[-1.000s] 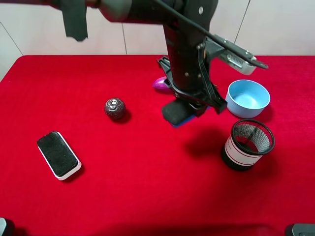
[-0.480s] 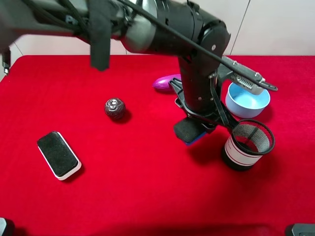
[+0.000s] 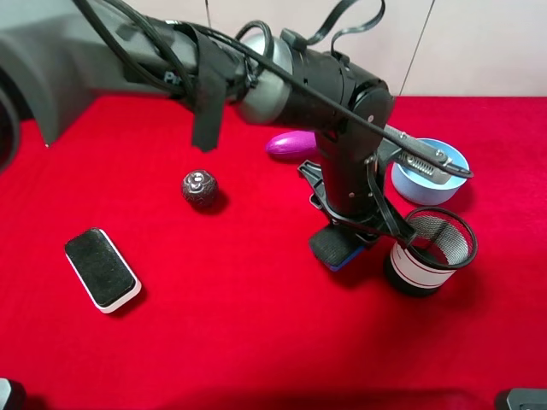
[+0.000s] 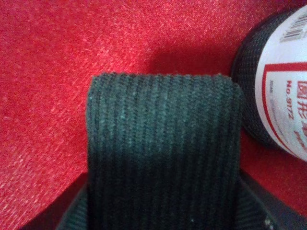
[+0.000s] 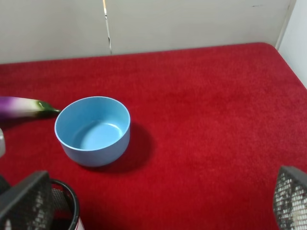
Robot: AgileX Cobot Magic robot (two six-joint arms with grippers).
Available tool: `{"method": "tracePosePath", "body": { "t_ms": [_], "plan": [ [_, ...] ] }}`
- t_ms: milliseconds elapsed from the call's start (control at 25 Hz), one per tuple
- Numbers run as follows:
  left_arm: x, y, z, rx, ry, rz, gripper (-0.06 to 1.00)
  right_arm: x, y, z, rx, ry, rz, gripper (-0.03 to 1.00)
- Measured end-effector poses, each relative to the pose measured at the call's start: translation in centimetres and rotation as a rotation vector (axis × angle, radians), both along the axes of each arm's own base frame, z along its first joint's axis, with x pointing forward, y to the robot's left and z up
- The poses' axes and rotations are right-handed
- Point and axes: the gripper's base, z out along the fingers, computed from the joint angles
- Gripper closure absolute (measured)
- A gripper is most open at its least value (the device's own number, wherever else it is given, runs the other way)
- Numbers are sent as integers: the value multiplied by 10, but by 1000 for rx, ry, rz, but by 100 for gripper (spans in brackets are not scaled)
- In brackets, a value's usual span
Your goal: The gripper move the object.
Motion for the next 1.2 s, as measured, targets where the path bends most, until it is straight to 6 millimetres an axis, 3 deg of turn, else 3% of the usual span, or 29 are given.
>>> {"method": "tracePosePath", "body": {
  "t_ms": [200,1040,1200],
  "plan": [
    [-4,-3,-8,5,8,-5,40,0,0,0,0,0,0,28],
    [-6,-2,-9,22,22,-4,40,0,0,0,0,0,0,28],
    [-6,-2,-10,23,28,9,34,0,0,0,0,0,0,28]
  ]
}}
